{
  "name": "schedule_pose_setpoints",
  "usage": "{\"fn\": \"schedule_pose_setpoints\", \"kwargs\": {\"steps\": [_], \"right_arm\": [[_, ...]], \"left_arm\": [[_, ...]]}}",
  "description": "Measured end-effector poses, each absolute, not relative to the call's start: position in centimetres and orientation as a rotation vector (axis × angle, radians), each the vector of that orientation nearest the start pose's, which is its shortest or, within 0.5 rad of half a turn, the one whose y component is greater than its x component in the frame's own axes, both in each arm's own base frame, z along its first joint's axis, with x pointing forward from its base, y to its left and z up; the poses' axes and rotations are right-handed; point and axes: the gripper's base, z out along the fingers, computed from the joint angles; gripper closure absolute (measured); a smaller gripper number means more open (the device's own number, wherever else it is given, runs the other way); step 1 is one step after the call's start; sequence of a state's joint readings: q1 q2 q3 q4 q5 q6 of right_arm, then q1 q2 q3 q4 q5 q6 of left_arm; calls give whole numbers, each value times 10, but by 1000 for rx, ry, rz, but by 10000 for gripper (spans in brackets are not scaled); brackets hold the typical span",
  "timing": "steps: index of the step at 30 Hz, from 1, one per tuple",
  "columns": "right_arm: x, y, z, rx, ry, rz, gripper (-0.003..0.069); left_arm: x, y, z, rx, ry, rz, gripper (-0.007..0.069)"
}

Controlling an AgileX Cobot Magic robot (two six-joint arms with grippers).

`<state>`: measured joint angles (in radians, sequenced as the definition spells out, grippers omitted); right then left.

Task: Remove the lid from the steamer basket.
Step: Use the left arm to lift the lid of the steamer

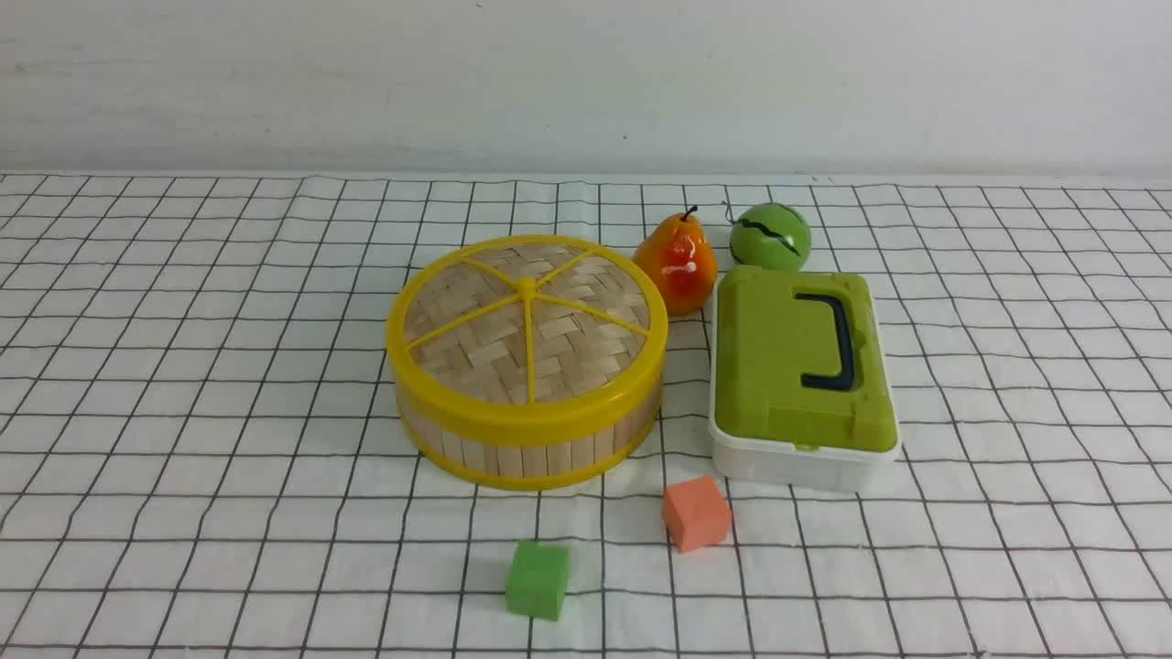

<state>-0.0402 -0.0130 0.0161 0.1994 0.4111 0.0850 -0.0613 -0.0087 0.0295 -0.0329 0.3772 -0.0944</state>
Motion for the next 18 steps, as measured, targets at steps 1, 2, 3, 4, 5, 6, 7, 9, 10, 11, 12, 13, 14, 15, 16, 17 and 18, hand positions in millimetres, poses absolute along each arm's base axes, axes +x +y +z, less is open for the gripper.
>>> {"fn": "schedule_pose_setpoints", "kwargs": {"steps": [1,2,3,4,5,6,7,9,10,11,12,13,14,15,16,17,18], "right_arm": [[51,5,172,237,1881,230,419],[51,5,172,237,1881,230,419],[51,5,172,237,1881,230,419],[51,5,172,237,1881,230,419],[51,5,172,237,1881,230,419],[51,5,172,237,1881,230,419],[51,5,172,237,1881,230,419],[51,5,172,237,1881,230,419],[51,5,172,237,1881,230,419],[51,5,172,237,1881,230,419],[51,5,172,237,1881,230,419],[51,5,172,237,1881,230,419],[51,5,172,237,1881,230,419],[51,5,172,237,1881,230,419],[51,5,172,237,1881,230,419],[51,5,172,237,1881,230,419],[51,5,172,237,1881,230,419]], "left_arm": [[52,-4,170,-52,1883,-139,630],[52,-4,170,-52,1883,-139,630],[52,-4,170,-52,1883,-139,629],[52,-4,170,-52,1883,-139,627],[52,-4,170,-52,1883,-139,627],[52,-4,170,-52,1883,-139,624],[52,-4,170,-52,1883,-139,624],[52,-4,170,-52,1883,-139,622],[52,-4,170,-52,1883,-139,622],[52,-4,170,-52,1883,-139,622],[52,-4,170,-52,1883,-139,622],[52,-4,170,-52,1883,-139,620],[52,-4,170,-52,1883,-139,618],[52,-4,170,-52,1883,-139,617],[52,-4,170,-52,1883,-139,617],[52,-4,170,-52,1883,-139,615],[52,-4,170,-52,1883,-139,615]]}}
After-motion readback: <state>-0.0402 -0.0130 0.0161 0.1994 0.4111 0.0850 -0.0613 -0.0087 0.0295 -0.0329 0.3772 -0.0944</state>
